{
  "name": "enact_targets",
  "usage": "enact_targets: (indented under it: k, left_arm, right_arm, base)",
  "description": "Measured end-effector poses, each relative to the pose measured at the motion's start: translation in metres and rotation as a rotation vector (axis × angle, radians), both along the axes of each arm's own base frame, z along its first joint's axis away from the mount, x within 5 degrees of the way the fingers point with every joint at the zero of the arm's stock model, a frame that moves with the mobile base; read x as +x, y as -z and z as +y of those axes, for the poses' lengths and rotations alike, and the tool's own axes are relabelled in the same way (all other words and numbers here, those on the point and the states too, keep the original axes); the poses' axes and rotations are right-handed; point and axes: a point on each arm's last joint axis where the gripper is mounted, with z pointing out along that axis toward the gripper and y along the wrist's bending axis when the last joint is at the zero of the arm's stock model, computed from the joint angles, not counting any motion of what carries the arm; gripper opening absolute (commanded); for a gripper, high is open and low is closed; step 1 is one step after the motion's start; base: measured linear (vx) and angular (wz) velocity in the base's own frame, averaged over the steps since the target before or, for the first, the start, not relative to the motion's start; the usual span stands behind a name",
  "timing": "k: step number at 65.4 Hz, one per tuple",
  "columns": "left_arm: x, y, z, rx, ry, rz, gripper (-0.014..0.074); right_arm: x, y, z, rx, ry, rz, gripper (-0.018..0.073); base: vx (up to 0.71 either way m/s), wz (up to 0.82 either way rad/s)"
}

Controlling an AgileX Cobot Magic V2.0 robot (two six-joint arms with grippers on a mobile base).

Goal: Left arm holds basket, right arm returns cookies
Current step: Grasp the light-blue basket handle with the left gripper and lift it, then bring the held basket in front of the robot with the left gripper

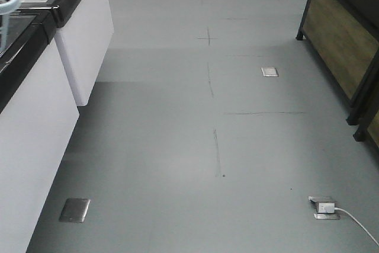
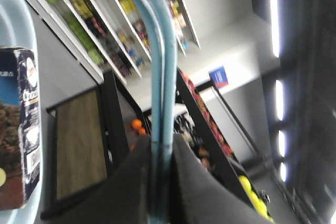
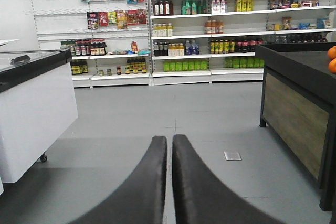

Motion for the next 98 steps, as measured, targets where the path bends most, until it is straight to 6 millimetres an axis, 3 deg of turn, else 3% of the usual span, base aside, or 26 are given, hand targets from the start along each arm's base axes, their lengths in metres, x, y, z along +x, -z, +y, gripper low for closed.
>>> enact_targets:
  k: [10, 19, 31, 49, 57, 74, 98]
  left_arm:
    - [0.007, 0.002, -0.064, 0.032, 0.167, -0.007, -0.0006]
    - [-0.002, 0.011, -0.112, 0.062, 0.262, -0.006, -0.0006]
    - [-0.026, 0.039, -0.172, 0.096, 0.410, 0.019, -0.0006]
    - [-0.051, 0.119, -0.227, 0.118, 0.499, 0.194, -0.0006]
    - [-0.061, 0.142, -0.251, 0.152, 0.558, 0.235, -0.0006]
    - [-0.081, 0.154, -0.303, 0.215, 0.669, 0.244, -0.0006]
    - [-0.113, 0.161, -0.358, 0.270, 0.766, 0.255, -0.0006]
  right_arm:
    - [0.000, 0.000, 0.000, 0.000, 0.000, -0.001, -0.0010]
    - [0.000, 0.000, 0.000, 0.000, 0.000, -0.001, -0.0010]
    - [0.000, 0.000, 0.000, 0.000, 0.000, -0.001, -0.0010]
    - [0.000, 0.000, 0.000, 0.000, 0.000, -0.001, -0.0010]
    - [0.000, 0.000, 0.000, 0.000, 0.000, -0.001, -0.0010]
    - [0.000, 0.000, 0.000, 0.000, 0.000, -0.001, -0.0010]
    - [0.000, 0.000, 0.000, 0.000, 0.000, -0.001, -0.0010]
  base:
    - [0.00, 0.00]
    - [0.00, 0.00]
    - [0.00, 0.00]
    - [0.00, 0.00]
    - [0.00, 0.00]
    - [0.00, 0.00]
    - [0.00, 0.00]
